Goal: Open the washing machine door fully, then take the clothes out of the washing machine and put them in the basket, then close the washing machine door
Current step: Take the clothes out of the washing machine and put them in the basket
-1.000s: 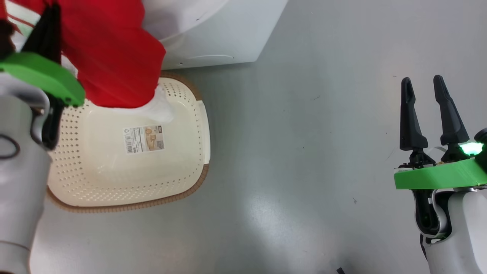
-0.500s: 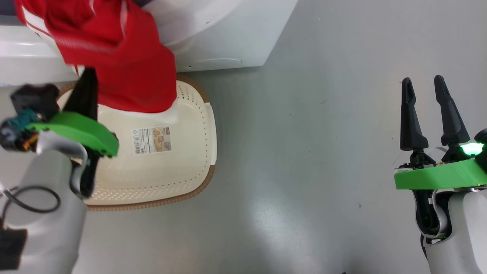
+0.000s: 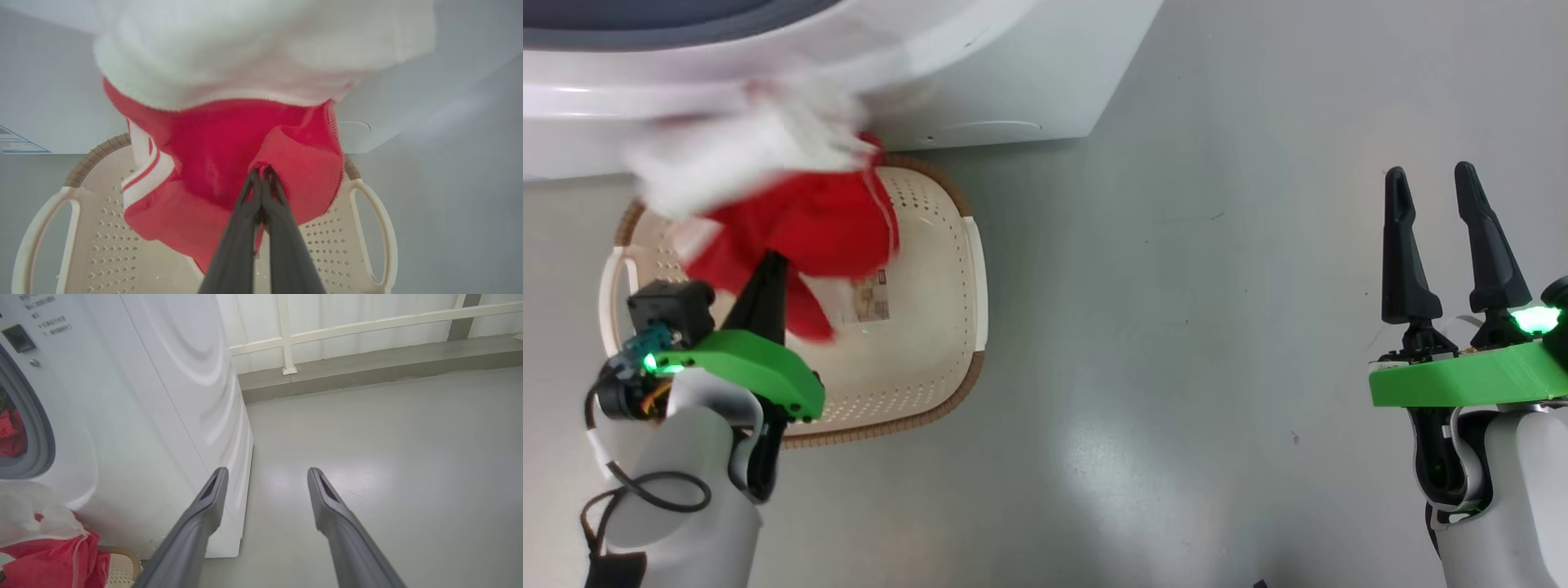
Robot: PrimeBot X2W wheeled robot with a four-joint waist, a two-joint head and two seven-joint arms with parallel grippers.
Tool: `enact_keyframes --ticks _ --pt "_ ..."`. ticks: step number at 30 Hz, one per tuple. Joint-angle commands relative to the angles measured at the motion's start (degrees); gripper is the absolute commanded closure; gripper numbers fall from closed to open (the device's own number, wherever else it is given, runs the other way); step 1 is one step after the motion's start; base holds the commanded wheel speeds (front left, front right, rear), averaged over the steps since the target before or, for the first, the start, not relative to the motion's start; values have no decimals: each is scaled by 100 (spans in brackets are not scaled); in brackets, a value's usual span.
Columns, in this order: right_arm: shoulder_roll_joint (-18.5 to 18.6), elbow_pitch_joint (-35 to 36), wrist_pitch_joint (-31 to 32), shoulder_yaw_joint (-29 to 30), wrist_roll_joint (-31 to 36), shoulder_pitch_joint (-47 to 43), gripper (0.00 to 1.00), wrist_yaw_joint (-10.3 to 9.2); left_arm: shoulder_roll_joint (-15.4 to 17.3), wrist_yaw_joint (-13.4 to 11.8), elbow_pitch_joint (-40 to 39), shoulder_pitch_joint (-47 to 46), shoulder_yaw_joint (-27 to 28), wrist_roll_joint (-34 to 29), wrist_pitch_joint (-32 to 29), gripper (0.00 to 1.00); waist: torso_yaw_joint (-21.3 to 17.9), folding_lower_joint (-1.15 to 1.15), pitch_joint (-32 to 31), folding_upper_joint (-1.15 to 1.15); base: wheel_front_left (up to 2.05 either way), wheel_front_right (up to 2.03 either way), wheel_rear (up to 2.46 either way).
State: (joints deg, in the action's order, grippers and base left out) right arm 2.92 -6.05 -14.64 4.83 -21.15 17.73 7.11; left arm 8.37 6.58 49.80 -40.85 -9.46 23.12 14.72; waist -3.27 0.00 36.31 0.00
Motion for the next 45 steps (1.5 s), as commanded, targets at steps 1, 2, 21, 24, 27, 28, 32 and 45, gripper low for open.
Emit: enact_keyframes --ticks 1,2,21,24,27,28,32,45 --pt "-4 156 -36 -109 39 -108 0 37 140 32 46 195 175 -46 28 100 -11 0 41 0 0 0 0" --pt "-4 160 -36 -108 40 -100 0 37 117 41 113 196 186 -44 28 100 -16 0 64 0 0 0 0" --pt "-4 275 -36 -95 15 95 0 37 47 90 1155 -399 73 33 28 100 -148 0 757 0 0 0 0" --pt "-4 286 -36 -102 7 120 0 37 75 90 1296 -525 -24 20 28 100 -173 0 860 0 0 0 0" --pt "-4 305 -36 -110 5 141 0 37 110 90 1382 -654 -61 38 28 100 -185 0 937 0 0 0 0" --pt "-4 311 -36 -110 4 144 0 37 121 90 1409 -692 -62 47 28 100 -187 0 957 0 0 0 0" --pt "-4 315 -36 -109 8 150 0 37 126 91 1510 -790 -36 69 28 87 -193 0 988 0 0 0 0" --pt "-4 213 -36 -128 18 145 0 37 122 91 1365 -680 169 64 28 0 -144 0 730 0 0 0 0"
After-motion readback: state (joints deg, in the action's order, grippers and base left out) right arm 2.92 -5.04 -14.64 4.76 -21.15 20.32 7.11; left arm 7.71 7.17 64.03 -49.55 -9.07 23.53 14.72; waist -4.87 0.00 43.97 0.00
